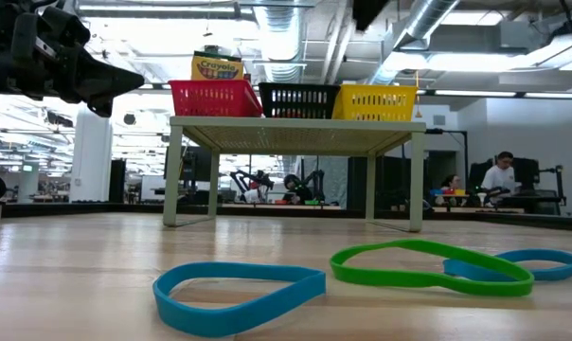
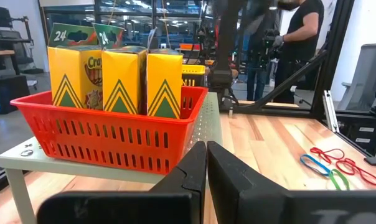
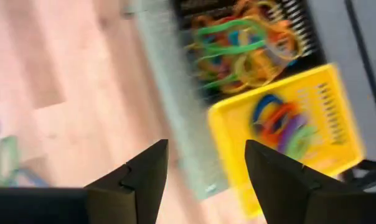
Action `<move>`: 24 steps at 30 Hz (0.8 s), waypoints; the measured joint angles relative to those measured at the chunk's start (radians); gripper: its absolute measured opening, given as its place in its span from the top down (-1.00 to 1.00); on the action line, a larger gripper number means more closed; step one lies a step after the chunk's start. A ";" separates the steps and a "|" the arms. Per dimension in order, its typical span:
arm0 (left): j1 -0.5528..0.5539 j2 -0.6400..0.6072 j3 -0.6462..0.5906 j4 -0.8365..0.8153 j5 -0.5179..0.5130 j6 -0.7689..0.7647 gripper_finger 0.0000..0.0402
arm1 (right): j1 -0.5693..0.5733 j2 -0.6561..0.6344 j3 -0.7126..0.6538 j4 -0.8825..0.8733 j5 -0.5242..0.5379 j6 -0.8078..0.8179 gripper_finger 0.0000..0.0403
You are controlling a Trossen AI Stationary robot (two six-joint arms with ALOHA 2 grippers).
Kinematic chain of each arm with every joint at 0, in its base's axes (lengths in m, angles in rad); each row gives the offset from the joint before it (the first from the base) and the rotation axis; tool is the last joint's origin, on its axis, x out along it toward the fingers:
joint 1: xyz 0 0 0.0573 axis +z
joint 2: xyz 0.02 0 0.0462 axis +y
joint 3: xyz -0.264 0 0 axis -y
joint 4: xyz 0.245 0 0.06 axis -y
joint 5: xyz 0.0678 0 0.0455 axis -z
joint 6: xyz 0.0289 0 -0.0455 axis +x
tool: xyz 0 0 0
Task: Pick & Place Office Desk Supplies
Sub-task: Put the blue rubber band into the black bin on the shelf
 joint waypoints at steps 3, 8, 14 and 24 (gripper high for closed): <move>0.000 0.000 0.000 0.002 0.000 0.000 0.96 | 0.107 -0.015 -0.029 -0.009 0.005 0.124 -0.04; 0.000 0.000 -0.001 0.003 0.000 0.000 0.96 | 0.266 0.024 -0.127 0.021 0.005 0.262 0.00; 0.000 0.000 -0.001 0.003 0.000 0.000 0.96 | 0.371 0.118 -0.235 0.200 -0.069 0.290 0.03; 0.000 0.000 -0.001 0.003 0.000 0.000 0.96 | 0.407 0.283 -0.298 0.349 -0.129 0.199 0.04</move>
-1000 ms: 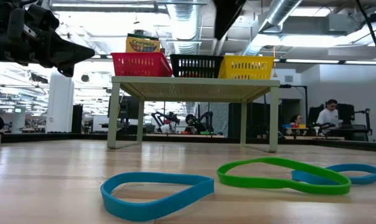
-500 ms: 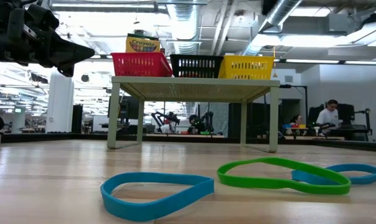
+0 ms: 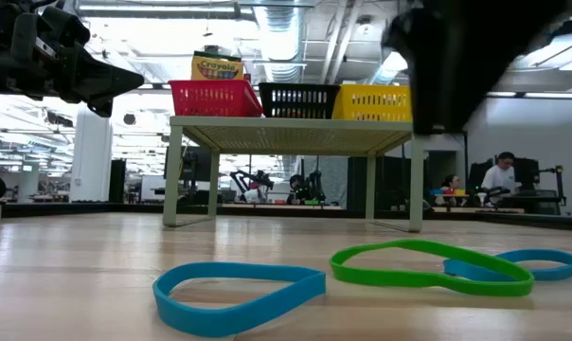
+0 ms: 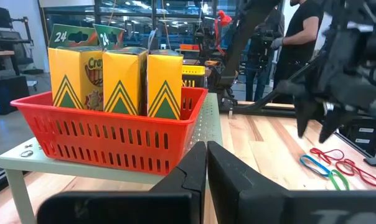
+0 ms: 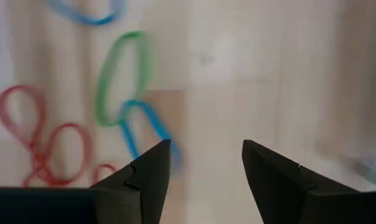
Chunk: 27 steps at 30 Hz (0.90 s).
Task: Pick & Place Office Desk Supplies
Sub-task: Put the blue rubber band into the black bin on the shelf
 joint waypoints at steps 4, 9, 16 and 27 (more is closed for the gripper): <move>0.000 0.000 0.000 0.000 0.000 0.000 0.96 | 0.025 -0.038 -0.146 0.195 -0.071 -0.025 0.02; 0.000 0.000 0.000 0.000 0.000 0.000 0.96 | 0.036 -0.151 -0.328 0.365 -0.088 0.047 -0.03; 0.000 0.000 0.000 0.001 0.000 0.000 0.96 | 0.049 -0.212 -0.527 0.513 -0.113 0.106 -0.07; 0.000 0.000 0.000 0.001 0.000 0.000 0.96 | 0.044 -0.147 -0.540 0.528 -0.133 0.048 -0.07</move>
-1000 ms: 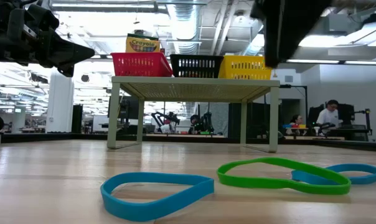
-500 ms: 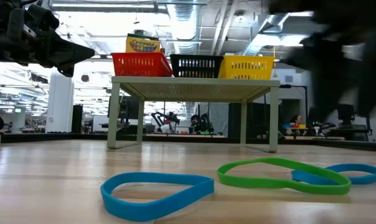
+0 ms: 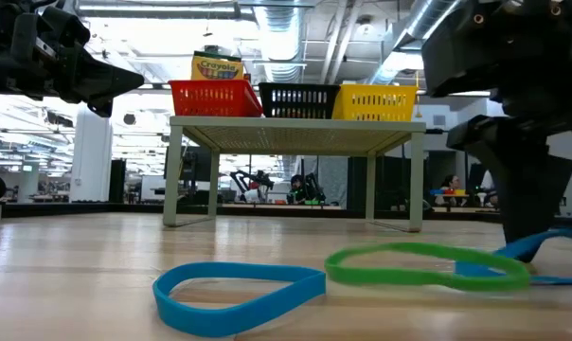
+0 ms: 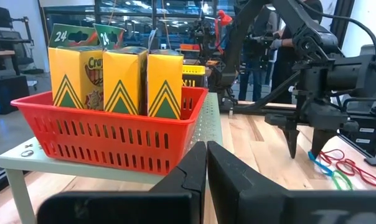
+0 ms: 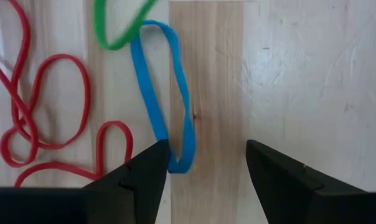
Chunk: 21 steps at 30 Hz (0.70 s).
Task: Pick & Place Office Desk Supplies
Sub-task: Put the blue rubber band into the black bin on the shelf
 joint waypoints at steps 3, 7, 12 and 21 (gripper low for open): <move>0.000 0.000 0.000 0.000 0.000 0.000 0.96 | 0.000 0.001 0.000 0.002 -0.002 0.000 0.04; 0.000 0.000 0.000 0.000 0.000 0.000 0.96 | 0.000 0.002 0.000 0.008 -0.011 -0.004 0.37; 0.000 0.000 0.000 0.000 0.000 0.000 0.96 | 0.000 0.004 0.000 0.011 -0.053 -0.009 0.86; 0.000 0.000 0.000 0.000 0.000 0.000 0.96 | -0.009 -0.033 -0.009 -0.034 -0.101 -0.029 0.98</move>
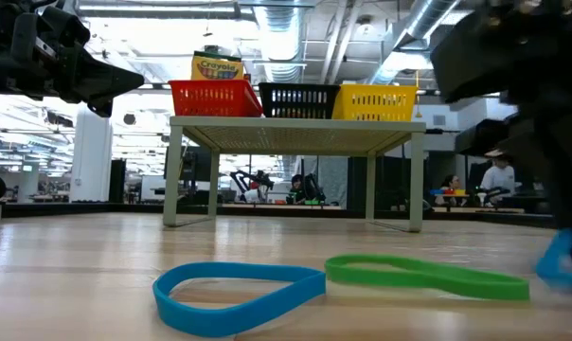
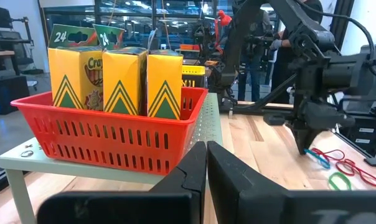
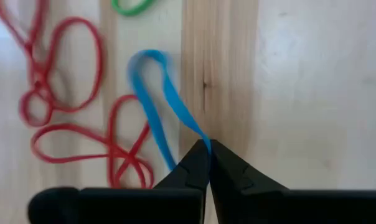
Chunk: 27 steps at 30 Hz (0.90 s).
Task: Pick & Place Office Desk Supplies
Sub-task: Put the blue rubber band into the black bin on the shelf
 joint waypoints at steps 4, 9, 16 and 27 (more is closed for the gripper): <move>0.000 0.000 0.000 0.000 0.000 0.000 0.96 | -0.012 -0.076 0.004 -0.049 0.000 0.007 0.98; 0.000 0.000 0.000 0.000 0.000 0.000 0.96 | -0.037 -0.195 0.003 -0.113 0.053 0.008 0.98; 0.000 0.000 0.000 0.000 0.000 0.000 0.96 | -0.116 -0.386 0.005 -0.128 0.184 0.001 0.99; 0.000 0.000 0.000 0.000 0.000 0.000 0.96 | -0.369 -0.460 0.174 -0.128 0.316 -0.279 1.00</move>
